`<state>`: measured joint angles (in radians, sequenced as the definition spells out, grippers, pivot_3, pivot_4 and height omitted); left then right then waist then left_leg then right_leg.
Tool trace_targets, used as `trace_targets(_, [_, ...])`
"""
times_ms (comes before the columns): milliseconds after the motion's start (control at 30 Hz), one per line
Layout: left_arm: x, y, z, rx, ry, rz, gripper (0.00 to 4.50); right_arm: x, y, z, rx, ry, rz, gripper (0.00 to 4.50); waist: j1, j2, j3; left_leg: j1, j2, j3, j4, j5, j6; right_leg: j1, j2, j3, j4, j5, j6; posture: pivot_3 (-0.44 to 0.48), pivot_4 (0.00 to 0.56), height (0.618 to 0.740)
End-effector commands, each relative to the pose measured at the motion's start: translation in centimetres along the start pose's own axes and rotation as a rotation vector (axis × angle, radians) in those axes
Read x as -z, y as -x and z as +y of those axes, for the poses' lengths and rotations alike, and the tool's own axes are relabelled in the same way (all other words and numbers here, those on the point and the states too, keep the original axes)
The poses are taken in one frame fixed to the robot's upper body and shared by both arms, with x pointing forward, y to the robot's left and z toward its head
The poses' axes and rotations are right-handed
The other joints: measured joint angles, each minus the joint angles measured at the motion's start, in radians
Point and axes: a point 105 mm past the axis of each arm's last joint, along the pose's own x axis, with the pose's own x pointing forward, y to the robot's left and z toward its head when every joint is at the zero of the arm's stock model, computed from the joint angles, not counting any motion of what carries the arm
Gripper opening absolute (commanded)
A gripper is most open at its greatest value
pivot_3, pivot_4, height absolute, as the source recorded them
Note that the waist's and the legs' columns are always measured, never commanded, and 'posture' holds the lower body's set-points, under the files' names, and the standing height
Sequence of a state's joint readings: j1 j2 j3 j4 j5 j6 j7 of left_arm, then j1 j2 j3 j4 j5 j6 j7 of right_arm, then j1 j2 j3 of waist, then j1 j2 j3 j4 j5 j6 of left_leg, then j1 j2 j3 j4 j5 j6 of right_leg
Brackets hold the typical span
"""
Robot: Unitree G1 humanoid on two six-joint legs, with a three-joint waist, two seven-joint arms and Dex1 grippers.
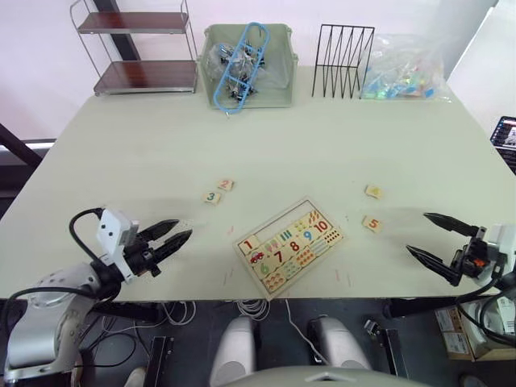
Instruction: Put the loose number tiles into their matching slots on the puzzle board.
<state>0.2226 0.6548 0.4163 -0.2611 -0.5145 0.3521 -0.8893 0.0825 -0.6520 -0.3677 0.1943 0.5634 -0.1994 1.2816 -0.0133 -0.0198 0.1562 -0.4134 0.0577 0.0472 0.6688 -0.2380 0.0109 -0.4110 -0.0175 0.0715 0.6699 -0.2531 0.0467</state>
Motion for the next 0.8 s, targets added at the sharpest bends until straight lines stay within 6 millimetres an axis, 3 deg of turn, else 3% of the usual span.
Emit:
trace_targets(33, [-0.6,1.2,0.4,-0.035,-0.046,-0.027,4.20,-0.3,1.6,-1.4,0.071,0.024,0.037,4.50,-0.001,0.000,0.000,0.000,0.000,0.000,0.000,0.000,0.000,0.000,0.000,0.000,0.000,0.000,0.000,0.000,0.150,0.740])
trace_targets(67, [-0.4,1.4,0.4,-0.038,-0.045,-0.024,4.43,-0.2,1.8,-1.5,0.081,0.022,0.043,4.50,-0.001,0.000,0.000,0.000,0.000,0.000,0.000,0.000,0.000,0.000,0.000,0.000,-0.001,0.000,0.000,0.000,0.150,0.740])
trace_targets(333, [0.9,3.2,1.0,-0.079,-0.031,0.005,4.43,0.6,4.2,-2.8,0.146,-0.014,0.079,4.50,-0.001,0.000,0.000,0.000,0.000,0.000,-0.001,0.000,0.000,0.000,0.000,0.000,-0.001,0.000,0.000,0.000,0.150,0.740])
trace_targets(800, [1.4,3.3,1.6,-0.072,-0.031,0.002,4.43,0.3,3.5,-2.3,0.128,-0.032,0.073,4.50,-0.001,0.000,0.000,0.000,0.000,0.001,-0.001,0.000,0.000,-0.001,0.000,0.000,-0.001,0.000,0.000,0.000,0.150,0.740])
